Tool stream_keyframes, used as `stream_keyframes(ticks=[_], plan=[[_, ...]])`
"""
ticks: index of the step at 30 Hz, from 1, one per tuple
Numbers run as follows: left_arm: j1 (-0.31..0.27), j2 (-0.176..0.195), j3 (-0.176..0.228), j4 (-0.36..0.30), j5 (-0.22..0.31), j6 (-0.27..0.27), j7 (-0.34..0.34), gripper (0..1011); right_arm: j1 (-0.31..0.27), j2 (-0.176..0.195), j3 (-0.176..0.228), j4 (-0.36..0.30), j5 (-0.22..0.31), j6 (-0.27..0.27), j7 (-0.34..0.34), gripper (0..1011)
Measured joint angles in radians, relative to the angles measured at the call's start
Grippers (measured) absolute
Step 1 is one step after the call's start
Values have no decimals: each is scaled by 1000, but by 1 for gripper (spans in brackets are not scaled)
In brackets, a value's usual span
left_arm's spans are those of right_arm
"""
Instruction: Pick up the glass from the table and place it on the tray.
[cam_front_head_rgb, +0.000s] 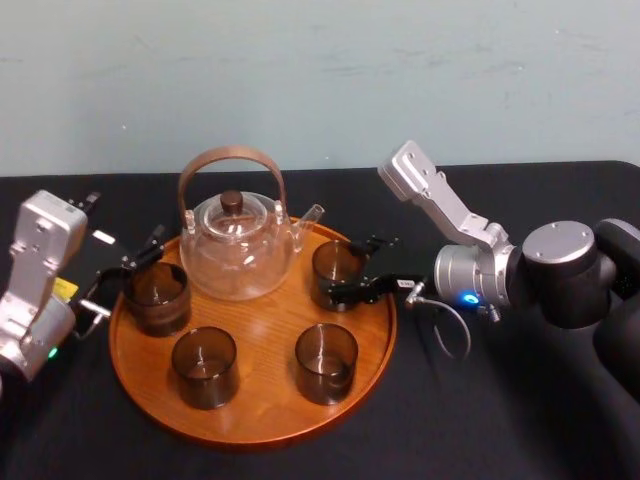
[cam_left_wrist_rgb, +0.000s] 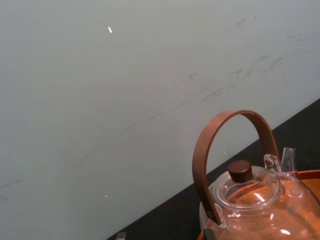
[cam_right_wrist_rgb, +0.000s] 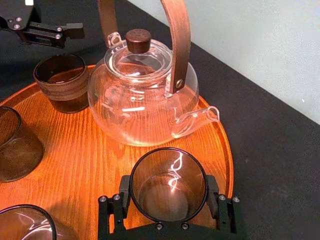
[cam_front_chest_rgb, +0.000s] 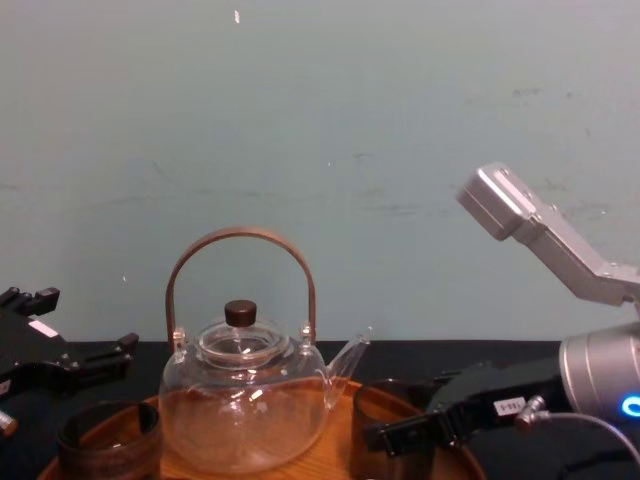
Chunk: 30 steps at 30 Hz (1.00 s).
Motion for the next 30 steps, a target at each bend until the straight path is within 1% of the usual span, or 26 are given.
stream_keyframes(ticks=[12,23,26,27,30], plan=[[0,0,0,0,0,0,0,1001,-7,-3,6,-1,-18,0,-4,901],[0,0,0,0,0,0,0,1001,-7,-3,5,0,-17,2,-4,904],[0,0,0,0,0,0,0,1001,-7,-3,5,1,-19,4,-4,965],[0,0,0,0,0,0,0,1001,-7,-3,5,1,-19,4,-4,1002],[0,0,0,0,0,0,0,1001,-7,-3,5,1,-18,4,-4,1002]])
